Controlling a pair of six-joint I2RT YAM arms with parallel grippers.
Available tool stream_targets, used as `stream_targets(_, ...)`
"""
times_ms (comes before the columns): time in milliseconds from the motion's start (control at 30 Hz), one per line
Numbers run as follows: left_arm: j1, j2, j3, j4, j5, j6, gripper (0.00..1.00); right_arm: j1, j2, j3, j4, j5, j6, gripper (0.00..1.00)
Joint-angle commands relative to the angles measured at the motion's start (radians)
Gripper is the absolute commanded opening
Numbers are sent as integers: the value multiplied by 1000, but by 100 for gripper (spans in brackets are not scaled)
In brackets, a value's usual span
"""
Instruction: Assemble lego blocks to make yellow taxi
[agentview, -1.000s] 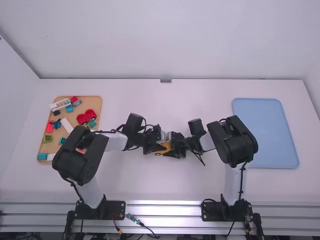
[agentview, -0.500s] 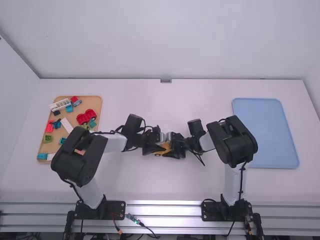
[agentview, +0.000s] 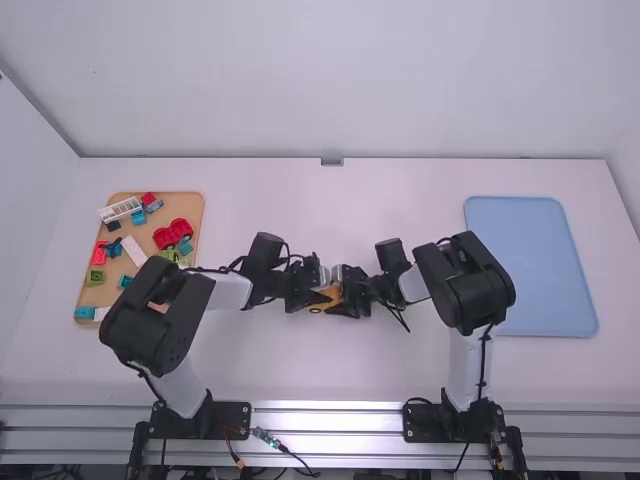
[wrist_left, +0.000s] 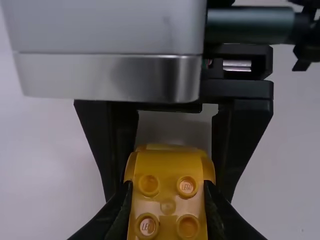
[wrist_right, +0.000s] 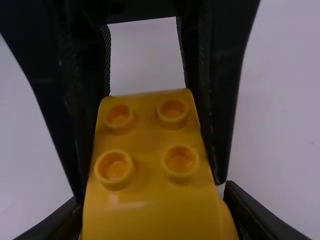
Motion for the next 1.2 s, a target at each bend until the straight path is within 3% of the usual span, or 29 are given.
stream_targets(0, -3, 39, -58, -55, -95, -35, 2, -15, 15, -3, -1, 71, 31, 0)
stream_targets(500, -5, 15, -67, -99, -94, 58, 2, -15, 15, -3, -2, 71, 31, 0)
stream_targets(867, 5, 15, -167, 132, -95, -25, 2, -15, 15, -3, -4, 69, 31, 0)
stream_targets(1167, -2, 18, -73, 47, -100, -7, 2, -13, 15, -5, -13, 68, 16, 0)
